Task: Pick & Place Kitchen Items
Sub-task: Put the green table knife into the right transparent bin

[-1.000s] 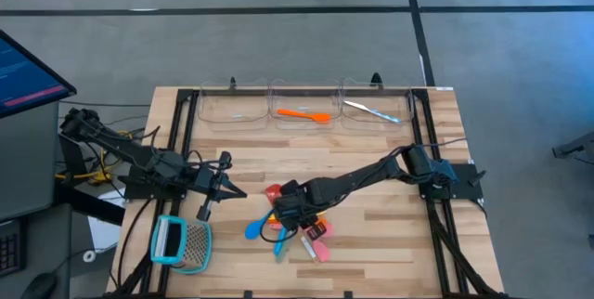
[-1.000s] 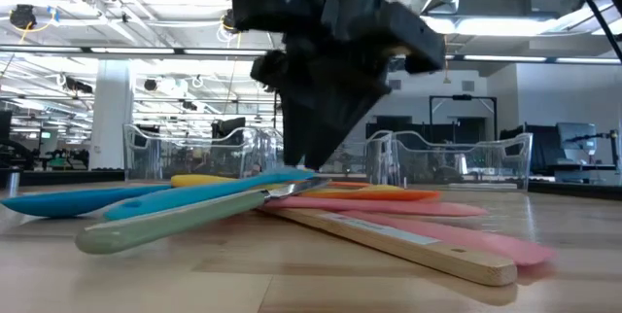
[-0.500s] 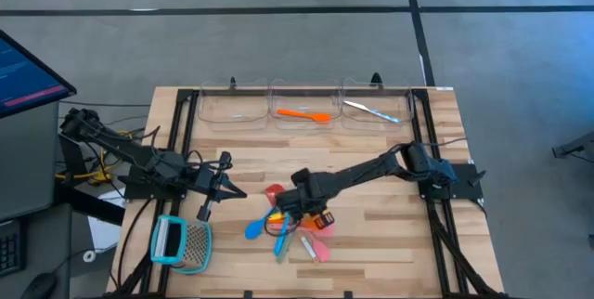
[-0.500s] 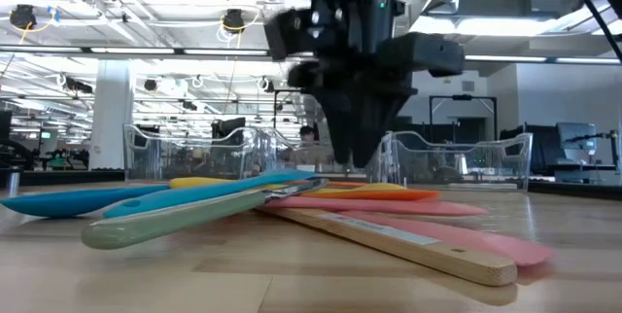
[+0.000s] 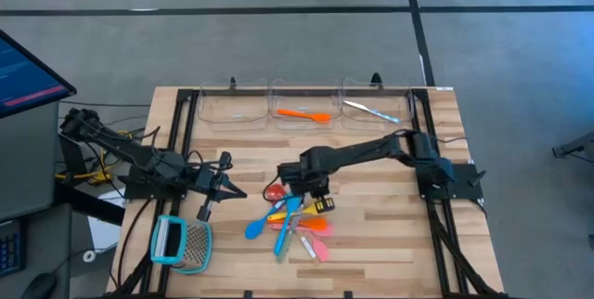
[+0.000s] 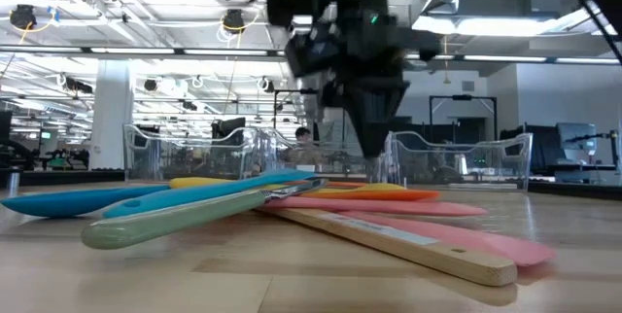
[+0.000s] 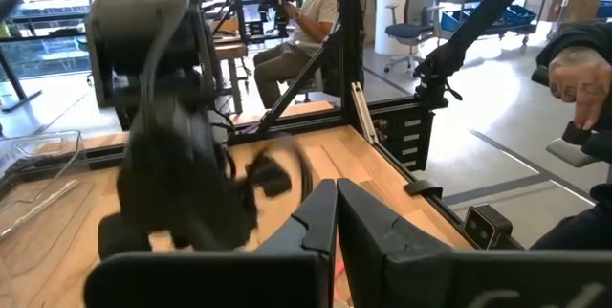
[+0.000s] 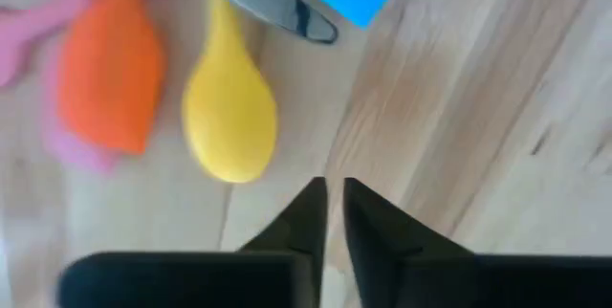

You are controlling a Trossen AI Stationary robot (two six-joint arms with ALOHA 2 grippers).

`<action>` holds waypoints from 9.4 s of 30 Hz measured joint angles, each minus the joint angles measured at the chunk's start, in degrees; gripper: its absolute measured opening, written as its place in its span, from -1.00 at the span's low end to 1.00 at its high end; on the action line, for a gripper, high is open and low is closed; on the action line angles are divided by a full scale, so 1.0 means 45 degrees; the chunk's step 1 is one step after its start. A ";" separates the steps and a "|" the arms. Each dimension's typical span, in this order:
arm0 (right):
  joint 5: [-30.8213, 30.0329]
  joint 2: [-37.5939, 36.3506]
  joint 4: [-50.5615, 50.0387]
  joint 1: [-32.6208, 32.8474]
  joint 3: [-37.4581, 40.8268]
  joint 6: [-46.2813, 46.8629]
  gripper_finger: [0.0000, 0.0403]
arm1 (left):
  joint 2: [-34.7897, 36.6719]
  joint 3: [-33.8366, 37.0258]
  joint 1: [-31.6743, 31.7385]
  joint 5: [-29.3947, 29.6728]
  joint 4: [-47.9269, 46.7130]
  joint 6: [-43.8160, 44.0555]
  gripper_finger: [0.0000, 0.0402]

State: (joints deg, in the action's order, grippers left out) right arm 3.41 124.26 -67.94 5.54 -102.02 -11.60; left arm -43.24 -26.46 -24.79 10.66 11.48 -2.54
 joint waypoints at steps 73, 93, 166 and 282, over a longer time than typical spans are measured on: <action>0.6845 -0.1660 1.4673 -0.2238 0.8632 1.0609 -0.23 | 0.0000 -0.0005 0.0004 0.0000 -0.0140 -0.0015 -0.99; 0.8301 -0.1693 1.4250 -0.2224 0.8331 0.9291 -0.29 | 0.0000 -0.0005 0.0004 0.0000 -0.0232 -0.0010 -0.99; 0.7206 -0.0959 1.5347 -0.1637 0.7656 0.9764 -0.96 | 0.0000 -0.0005 0.0001 0.0000 -0.0335 -0.0005 -0.99; 0.6307 -0.3398 1.3682 -0.2420 0.7666 0.6554 -1.00 | -1.3770 -0.1062 0.2166 0.0040 0.9731 1.3698 -0.43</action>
State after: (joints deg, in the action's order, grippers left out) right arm 31.79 108.97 -6.37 -5.35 -67.53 17.89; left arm -105.21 -31.24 -15.05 10.84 55.27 59.10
